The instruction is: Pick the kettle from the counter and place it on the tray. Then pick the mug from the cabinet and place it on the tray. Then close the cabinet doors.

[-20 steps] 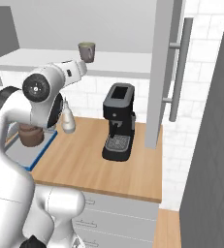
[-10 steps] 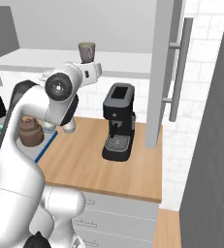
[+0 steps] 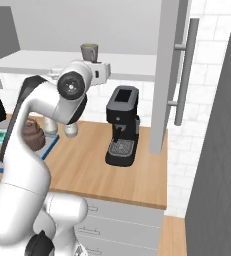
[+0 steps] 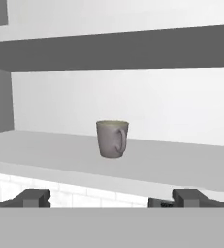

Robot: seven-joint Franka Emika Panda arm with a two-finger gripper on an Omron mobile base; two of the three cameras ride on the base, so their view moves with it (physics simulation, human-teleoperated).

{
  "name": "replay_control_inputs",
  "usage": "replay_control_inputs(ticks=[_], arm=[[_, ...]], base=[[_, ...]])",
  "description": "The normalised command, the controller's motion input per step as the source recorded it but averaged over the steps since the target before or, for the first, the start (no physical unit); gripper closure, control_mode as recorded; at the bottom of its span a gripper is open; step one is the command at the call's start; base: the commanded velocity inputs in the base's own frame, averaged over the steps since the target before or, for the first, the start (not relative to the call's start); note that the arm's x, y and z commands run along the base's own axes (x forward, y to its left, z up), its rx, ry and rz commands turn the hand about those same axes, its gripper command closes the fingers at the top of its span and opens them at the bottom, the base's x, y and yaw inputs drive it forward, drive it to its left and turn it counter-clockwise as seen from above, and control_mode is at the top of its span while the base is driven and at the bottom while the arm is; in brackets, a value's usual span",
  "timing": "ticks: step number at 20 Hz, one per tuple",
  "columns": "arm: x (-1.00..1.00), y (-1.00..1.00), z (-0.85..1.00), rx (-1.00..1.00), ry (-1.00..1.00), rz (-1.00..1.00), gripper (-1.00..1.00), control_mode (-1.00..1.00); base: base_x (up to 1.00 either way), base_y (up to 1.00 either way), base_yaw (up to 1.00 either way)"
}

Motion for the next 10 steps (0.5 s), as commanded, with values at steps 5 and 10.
replay_control_inputs(ticks=[5,10], arm=[[0.06,0.00,0.00,0.00,0.00,0.00,-1.00,-1.00],[0.26,-0.01,0.01,0.00,0.01,0.00,-1.00,-1.00]], base=[[0.00,0.00,0.00],[0.00,0.00,0.00]])
